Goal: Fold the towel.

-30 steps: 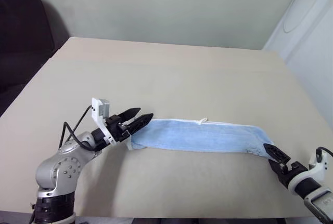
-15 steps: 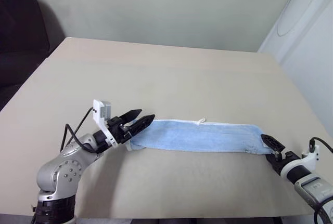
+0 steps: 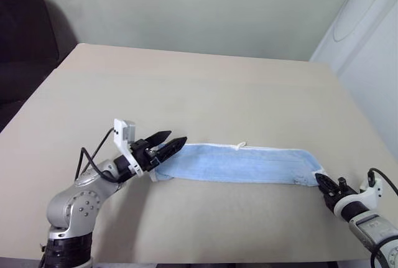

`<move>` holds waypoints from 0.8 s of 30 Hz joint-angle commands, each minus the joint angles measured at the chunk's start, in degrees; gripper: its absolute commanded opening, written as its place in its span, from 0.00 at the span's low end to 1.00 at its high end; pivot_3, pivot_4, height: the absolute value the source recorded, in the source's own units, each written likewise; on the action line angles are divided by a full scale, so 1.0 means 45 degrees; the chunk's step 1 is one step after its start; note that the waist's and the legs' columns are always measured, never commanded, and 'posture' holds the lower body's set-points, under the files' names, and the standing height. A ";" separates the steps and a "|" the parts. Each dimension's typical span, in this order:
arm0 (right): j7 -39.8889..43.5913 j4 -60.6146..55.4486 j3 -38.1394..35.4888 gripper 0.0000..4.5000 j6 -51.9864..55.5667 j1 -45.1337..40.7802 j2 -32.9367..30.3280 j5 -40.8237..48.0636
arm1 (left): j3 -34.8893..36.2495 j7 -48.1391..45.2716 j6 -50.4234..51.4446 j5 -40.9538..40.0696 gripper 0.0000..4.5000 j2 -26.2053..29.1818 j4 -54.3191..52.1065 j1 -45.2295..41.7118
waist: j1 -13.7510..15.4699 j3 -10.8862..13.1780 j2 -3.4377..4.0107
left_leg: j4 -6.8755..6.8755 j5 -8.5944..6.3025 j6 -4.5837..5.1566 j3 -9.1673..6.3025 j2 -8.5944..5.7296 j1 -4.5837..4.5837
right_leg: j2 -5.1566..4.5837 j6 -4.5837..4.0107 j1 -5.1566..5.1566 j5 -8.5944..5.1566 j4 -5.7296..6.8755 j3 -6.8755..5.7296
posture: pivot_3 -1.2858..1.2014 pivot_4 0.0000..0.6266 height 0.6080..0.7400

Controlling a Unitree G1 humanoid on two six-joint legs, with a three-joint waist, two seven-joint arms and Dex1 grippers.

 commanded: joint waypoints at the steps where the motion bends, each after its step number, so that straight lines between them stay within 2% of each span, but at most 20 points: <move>1: -0.0044 -0.0680 -0.0241 0.01 -0.0479 -0.0182 -0.0002 0.0136 | -0.0016 -0.0029 -0.0359 -0.0050 1.00 -0.0121 -0.0227 -0.0220 | 0.0002 0.0001 0.0003 | -0.0001 -0.0002 0.0001 0.0000 0.0000 -0.0005 | 0.0000 -0.0041 0.0006 0.0026 0.0000 -0.0002 | 0.52 0.24 1.00; 6: 0.0214 -0.1480 -0.0441 0.01 -0.0484 0.0095 -0.0720 -0.0099 | -0.0098 -0.0058 -0.0476 0.0081 1.00 -0.0229 -0.0089 -0.0325 | 0.0047 -0.0004 0.0024 | -0.0001 -0.0008 0.0004 -0.0007 -0.0002 0.0003 | 0.0000 -0.0038 0.0009 0.0024 -0.0003 -0.0005 | 0.52 0.24 1.00; 9: 0.0526 -0.1685 -0.0748 0.01 -0.0451 0.0177 -0.1484 -0.0317 | -0.0180 -0.0079 -0.0525 0.0162 1.00 -0.0285 -0.0005 -0.0441 | 0.0071 0.0013 0.0098 | 0.0013 -0.0009 0.0007 0.0004 -0.0015 -0.0002 | -0.0016 0.0013 0.0012 -0.0008 -0.0009 0.0002 | 0.52 0.24 1.00; 19: 0.2039 0.0270 -0.2072 0.01 0.0157 -0.0141 -0.4431 -0.1038 | -0.0273 -0.0262 -0.0612 0.0384 1.00 -0.0242 0.0368 -0.0801 | 0.0185 0.0018 0.0158 | 0.0007 -0.0009 0.0006 0.0004 -0.0008 -0.0012 | -0.0020 0.0046 0.0009 -0.0028 -0.0001 0.0004 | 0.52 0.24 1.00; 24: 0.3166 0.0167 -0.1529 0.01 0.1053 -0.0752 -0.5953 -0.2013 | -0.0340 -0.0271 -0.0663 0.0450 1.00 -0.0259 0.0469 -0.0938 | 0.0173 0.0023 0.0172 | -0.0001 -0.0009 0.0006 0.0018 -0.0004 -0.0015 | -0.0016 0.0056 0.0029 -0.0034 0.0001 0.0002 | 0.52 0.24 1.00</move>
